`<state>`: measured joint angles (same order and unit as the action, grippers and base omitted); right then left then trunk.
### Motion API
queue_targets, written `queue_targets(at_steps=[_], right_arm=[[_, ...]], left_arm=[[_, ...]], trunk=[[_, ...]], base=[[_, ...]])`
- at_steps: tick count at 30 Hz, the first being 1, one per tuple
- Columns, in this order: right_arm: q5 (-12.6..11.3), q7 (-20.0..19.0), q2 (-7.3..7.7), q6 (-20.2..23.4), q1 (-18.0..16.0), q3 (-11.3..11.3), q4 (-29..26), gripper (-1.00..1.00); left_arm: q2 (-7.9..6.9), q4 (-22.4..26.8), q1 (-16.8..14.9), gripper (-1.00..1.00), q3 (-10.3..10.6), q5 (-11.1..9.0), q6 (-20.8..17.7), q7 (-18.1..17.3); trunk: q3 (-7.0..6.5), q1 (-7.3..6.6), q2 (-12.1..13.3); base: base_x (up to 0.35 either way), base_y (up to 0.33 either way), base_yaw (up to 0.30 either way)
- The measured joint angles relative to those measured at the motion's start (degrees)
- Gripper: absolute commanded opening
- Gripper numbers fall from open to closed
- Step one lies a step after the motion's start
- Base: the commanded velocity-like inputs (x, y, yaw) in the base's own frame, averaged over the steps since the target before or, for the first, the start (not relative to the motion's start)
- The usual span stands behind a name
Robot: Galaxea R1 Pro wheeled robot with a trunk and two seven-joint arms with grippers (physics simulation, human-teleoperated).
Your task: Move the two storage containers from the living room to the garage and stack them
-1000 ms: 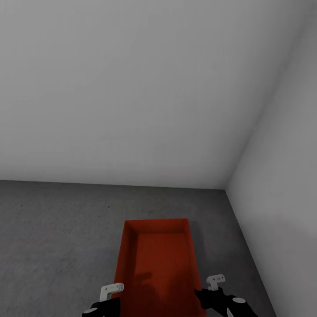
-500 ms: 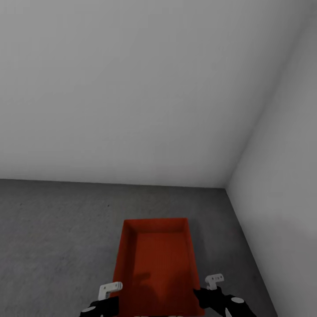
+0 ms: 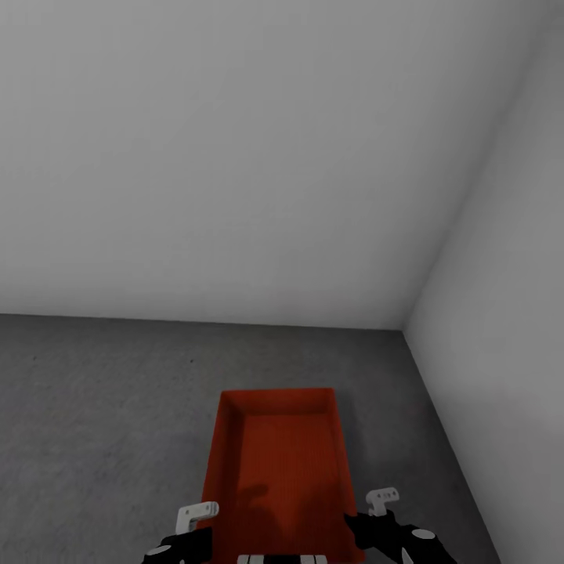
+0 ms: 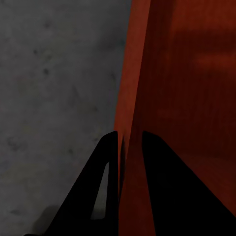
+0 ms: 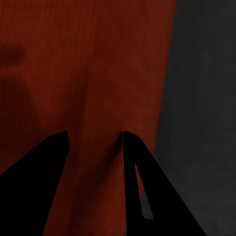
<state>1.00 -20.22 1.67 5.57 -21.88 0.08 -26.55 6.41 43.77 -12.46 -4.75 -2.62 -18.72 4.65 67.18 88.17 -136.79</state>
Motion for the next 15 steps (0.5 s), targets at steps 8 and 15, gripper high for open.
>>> queue_targets(at_steps=[8,15], right_arm=[[0.03,0.1,0.01,0.03,-0.01,0.03,-0.03,-1.0],[0.02,0.1,0.01,0.03,-0.01,0.03,-0.01,-1.0]], left_arm=[[0.25,0.03,-0.02,-1.0,-0.48,0.61,-0.02,-0.07],[0.25,0.03,-0.02,-1.0,-0.47,0.61,-0.03,-0.07]], trunk=[[1.08,1.32,-2.42],[1.08,1.32,-2.42]], base=[[0.0,0.0,0.0],[0.0,0.0,0.0]])
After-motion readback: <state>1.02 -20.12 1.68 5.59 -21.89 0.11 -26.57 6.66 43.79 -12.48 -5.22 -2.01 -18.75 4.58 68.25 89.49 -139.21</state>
